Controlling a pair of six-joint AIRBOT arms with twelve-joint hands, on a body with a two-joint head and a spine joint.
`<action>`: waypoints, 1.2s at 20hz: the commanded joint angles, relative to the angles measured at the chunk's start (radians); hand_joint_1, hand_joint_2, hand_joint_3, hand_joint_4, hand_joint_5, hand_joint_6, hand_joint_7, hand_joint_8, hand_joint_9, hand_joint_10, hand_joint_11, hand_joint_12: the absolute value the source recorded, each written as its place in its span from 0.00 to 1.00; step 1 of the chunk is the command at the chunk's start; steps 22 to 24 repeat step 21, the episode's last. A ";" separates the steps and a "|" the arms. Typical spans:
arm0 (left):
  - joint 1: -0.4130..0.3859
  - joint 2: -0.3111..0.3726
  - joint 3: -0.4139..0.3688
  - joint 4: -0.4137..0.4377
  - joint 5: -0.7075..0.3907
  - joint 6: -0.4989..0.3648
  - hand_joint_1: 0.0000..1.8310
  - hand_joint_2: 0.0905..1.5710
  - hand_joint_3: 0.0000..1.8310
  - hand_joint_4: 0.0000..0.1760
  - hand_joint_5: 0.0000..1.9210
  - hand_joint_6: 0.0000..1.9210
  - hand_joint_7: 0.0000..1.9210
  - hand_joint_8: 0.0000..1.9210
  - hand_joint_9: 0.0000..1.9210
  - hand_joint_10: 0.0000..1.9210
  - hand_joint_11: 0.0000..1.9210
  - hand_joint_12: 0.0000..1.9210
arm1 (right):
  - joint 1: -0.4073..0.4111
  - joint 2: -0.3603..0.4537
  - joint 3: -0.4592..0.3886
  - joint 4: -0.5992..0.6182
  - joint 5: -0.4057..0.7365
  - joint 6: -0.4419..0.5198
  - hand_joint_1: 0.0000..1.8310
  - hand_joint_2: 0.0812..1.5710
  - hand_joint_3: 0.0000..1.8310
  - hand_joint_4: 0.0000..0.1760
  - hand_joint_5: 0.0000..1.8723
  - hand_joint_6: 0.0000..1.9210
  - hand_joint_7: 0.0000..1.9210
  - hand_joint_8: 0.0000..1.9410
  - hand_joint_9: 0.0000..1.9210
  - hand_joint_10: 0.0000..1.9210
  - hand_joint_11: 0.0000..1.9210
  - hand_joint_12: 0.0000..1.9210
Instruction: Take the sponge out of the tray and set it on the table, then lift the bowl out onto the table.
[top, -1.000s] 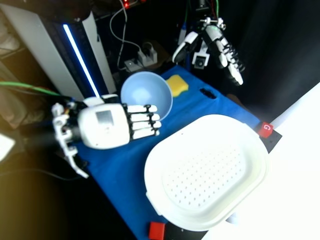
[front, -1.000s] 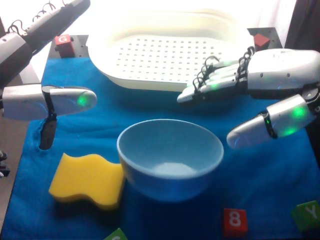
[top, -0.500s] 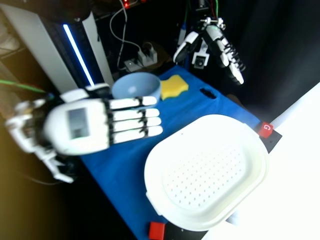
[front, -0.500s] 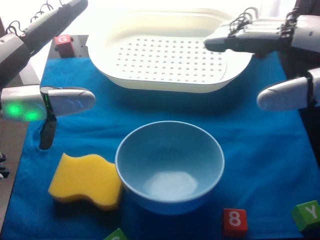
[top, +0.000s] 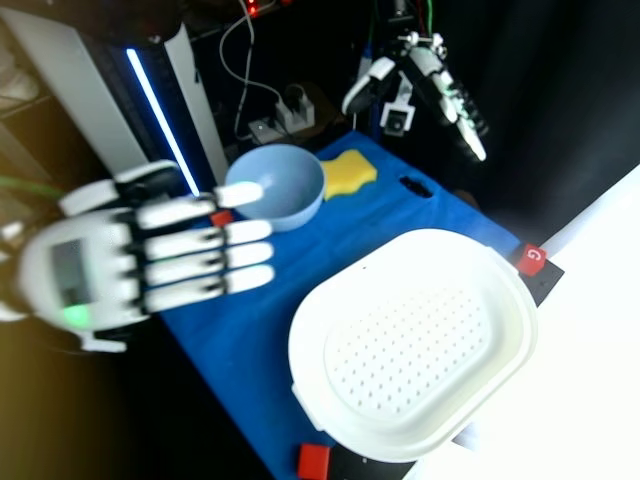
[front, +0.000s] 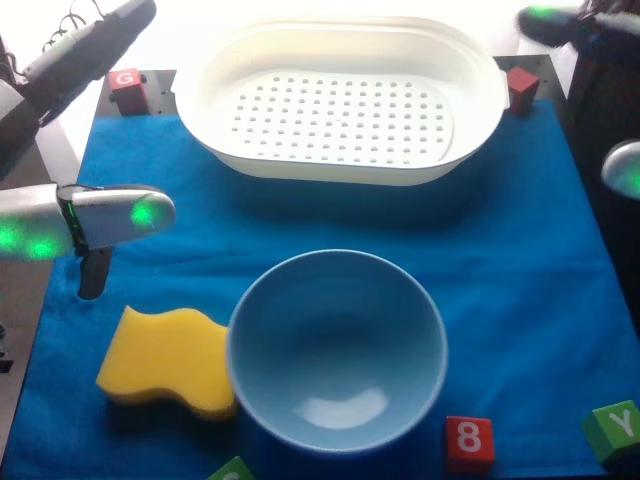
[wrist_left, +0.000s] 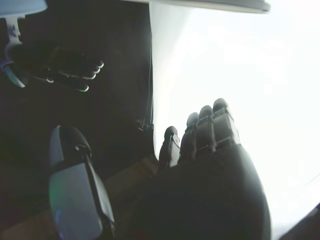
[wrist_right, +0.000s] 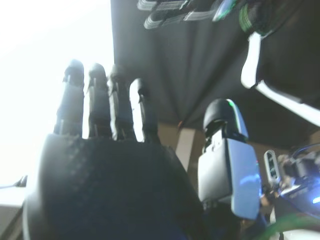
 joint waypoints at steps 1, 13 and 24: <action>0.007 0.008 -0.005 -0.027 -0.162 -0.003 0.25 0.57 0.01 1.00 0.00 0.00 0.00 0.00 0.00 0.00 0.01 0.01 | -0.008 -0.004 -0.004 0.077 0.169 0.001 0.13 0.71 0.00 0.85 0.08 0.00 0.09 0.00 0.08 0.00 0.01 0.03; 0.044 -0.002 -0.044 -0.110 -0.422 0.018 0.17 0.62 0.00 0.69 0.00 0.00 0.00 0.00 0.02 0.01 0.03 0.01 | -0.101 -0.016 -0.018 0.215 0.346 0.000 0.26 0.69 0.00 0.76 0.01 0.00 0.05 0.00 0.02 0.00 0.01 0.00; -0.152 0.035 -0.025 0.031 -0.423 0.052 0.27 0.71 0.00 0.00 0.17 0.00 0.28 0.00 0.29 0.01 0.16 0.28 | 0.046 0.088 -0.105 0.104 0.351 -0.146 0.38 0.81 0.00 0.92 0.33 0.70 0.39 0.05 0.27 0.03 0.01 0.51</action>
